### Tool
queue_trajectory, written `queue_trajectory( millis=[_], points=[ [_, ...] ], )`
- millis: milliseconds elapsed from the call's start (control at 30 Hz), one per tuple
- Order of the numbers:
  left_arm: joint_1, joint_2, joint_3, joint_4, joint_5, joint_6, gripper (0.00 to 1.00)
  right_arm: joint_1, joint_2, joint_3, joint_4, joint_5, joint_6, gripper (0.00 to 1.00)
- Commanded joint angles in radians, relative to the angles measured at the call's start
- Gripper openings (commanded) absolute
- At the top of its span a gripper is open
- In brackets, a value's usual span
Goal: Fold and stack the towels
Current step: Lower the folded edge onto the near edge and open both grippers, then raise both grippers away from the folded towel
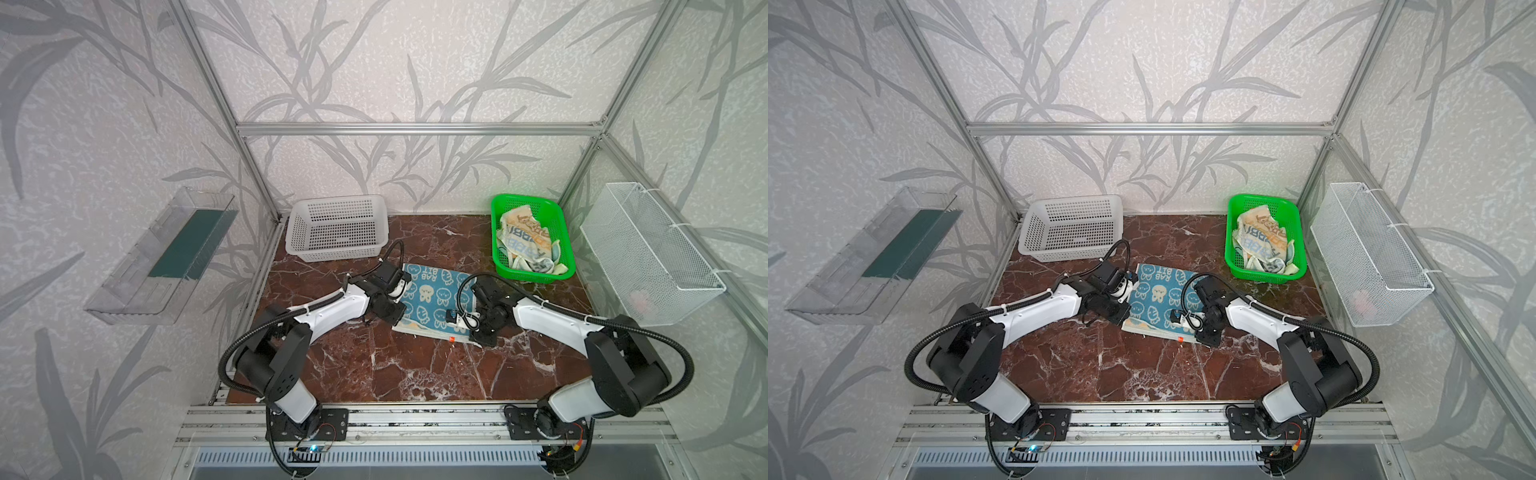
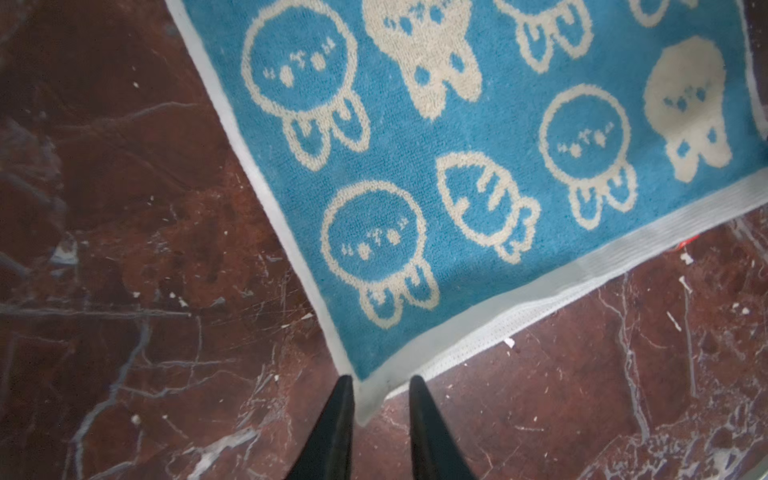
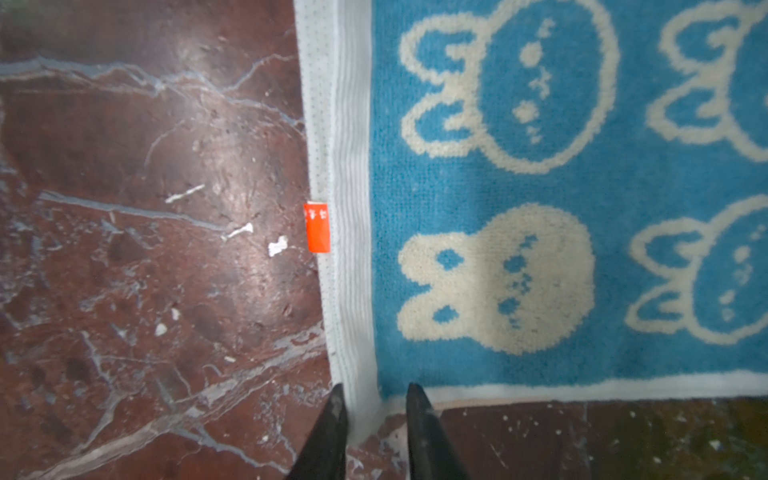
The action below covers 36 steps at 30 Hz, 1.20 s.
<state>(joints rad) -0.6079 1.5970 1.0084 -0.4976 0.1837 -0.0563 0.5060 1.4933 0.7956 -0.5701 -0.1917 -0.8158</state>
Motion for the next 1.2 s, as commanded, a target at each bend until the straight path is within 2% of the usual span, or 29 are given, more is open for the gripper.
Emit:
queue_trajectory(
  millis=[0,133,233,367,467,633,867,1167],
  points=[
    [-0.007,-0.069,-0.018,-0.024,0.000,-0.036,0.40,0.006,-0.061,0.037,-0.072,-0.017,0.009,0.28],
    [-0.006,-0.133,-0.041,0.008,0.006,-0.045,0.41,0.006,-0.148,0.038,-0.069,-0.028,0.027,0.29],
    [-0.004,-0.154,-0.050,0.074,-0.015,-0.042,0.41,0.005,-0.208,0.034,-0.004,0.015,0.075,0.31],
    [-0.001,-0.115,0.010,0.101,-0.097,-0.053,0.41,0.006,-0.225,0.034,0.051,0.032,0.086,0.31],
    [0.006,-0.054,0.080,0.107,-0.133,-0.035,0.41,0.003,-0.214,0.010,0.160,0.125,0.121,0.32],
    [0.026,0.097,0.236,0.080,-0.163,0.010,0.42,-0.052,-0.104,0.082,0.190,0.133,0.189,0.34],
    [0.080,0.311,0.480,0.022,-0.129,0.066,0.44,-0.162,0.094,0.259,0.181,0.119,0.253,0.34],
    [0.121,0.568,0.789,-0.174,-0.073,0.146,0.40,-0.239,0.317,0.461,0.113,0.103,0.239,0.35]
  ],
)
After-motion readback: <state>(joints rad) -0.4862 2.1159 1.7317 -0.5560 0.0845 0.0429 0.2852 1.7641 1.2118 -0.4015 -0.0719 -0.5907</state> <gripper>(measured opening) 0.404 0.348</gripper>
